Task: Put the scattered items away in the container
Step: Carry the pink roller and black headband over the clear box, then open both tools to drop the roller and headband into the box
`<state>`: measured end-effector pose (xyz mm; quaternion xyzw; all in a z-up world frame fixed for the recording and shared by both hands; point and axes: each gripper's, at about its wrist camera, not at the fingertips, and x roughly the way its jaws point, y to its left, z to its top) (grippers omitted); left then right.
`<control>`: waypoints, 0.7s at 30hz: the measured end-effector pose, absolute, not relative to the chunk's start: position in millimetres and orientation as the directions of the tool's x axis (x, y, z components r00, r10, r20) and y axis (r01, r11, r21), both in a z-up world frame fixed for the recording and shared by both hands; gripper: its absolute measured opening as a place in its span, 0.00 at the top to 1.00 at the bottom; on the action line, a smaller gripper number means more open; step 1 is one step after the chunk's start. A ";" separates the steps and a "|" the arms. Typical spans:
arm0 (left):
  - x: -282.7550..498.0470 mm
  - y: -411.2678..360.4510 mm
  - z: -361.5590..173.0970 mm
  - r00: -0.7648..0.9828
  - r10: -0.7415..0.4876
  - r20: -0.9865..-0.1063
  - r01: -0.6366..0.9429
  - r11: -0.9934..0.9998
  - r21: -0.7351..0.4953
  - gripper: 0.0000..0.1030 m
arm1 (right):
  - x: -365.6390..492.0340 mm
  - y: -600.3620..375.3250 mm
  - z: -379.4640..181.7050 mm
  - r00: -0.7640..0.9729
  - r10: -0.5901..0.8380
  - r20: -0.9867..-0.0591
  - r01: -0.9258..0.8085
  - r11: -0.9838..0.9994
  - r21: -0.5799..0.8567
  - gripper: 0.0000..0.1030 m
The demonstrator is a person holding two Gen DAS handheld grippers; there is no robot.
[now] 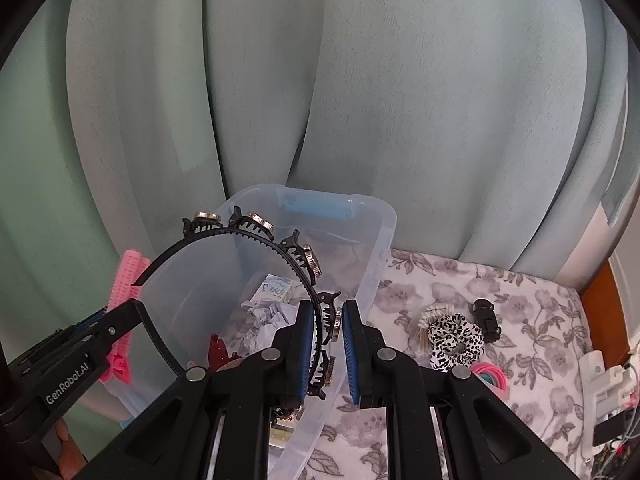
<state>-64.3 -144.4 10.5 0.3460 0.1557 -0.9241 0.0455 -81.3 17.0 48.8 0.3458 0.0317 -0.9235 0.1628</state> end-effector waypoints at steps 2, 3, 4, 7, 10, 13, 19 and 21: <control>-65.2 -144.2 8.7 -0.751 0.022 -0.659 0.196 -0.947 -0.255 0.74 | -82.5 16.5 47.6 -0.706 -0.280 -0.651 0.325 -0.944 0.054 0.84; -65.7 -143.6 8.3 -0.750 0.022 -0.661 0.196 -0.947 -0.254 0.74 | -82.5 16.3 47.8 -0.705 -0.281 -0.651 0.325 -0.944 0.055 0.84; -66.6 -142.1 8.0 -0.749 0.020 -0.662 0.196 -0.948 -0.251 0.74 | -82.3 16.2 47.8 -0.705 -0.282 -0.651 0.326 -0.944 0.056 0.84; -66.3 -142.5 7.6 -0.746 0.019 -0.666 0.198 -0.948 -0.249 0.74 | -84.0 16.3 46.4 -0.703 -0.283 -0.652 0.328 -0.943 0.055 0.83; -65.7 -141.8 7.1 -0.738 0.013 -0.674 0.208 -0.947 -0.246 0.73 | -85.6 15.7 45.8 -0.698 -0.286 -0.656 0.330 -0.942 0.060 0.83; -62.1 -143.2 7.1 -0.728 0.013 -0.686 0.214 -0.945 -0.246 0.65 | -85.5 15.2 45.9 -0.694 -0.289 -0.660 0.337 -0.940 0.058 0.78; -55.2 -137.1 11.0 -0.729 0.025 -0.684 0.198 -0.949 -0.246 0.54 | -79.4 17.8 50.3 -0.692 -0.310 -0.652 0.352 -0.933 0.070 0.57; -55.7 -135.1 13.6 -0.731 0.028 -0.682 0.192 -0.951 -0.244 0.54 | -76.7 20.8 53.2 -0.698 -0.309 -0.646 0.348 -0.935 0.071 0.57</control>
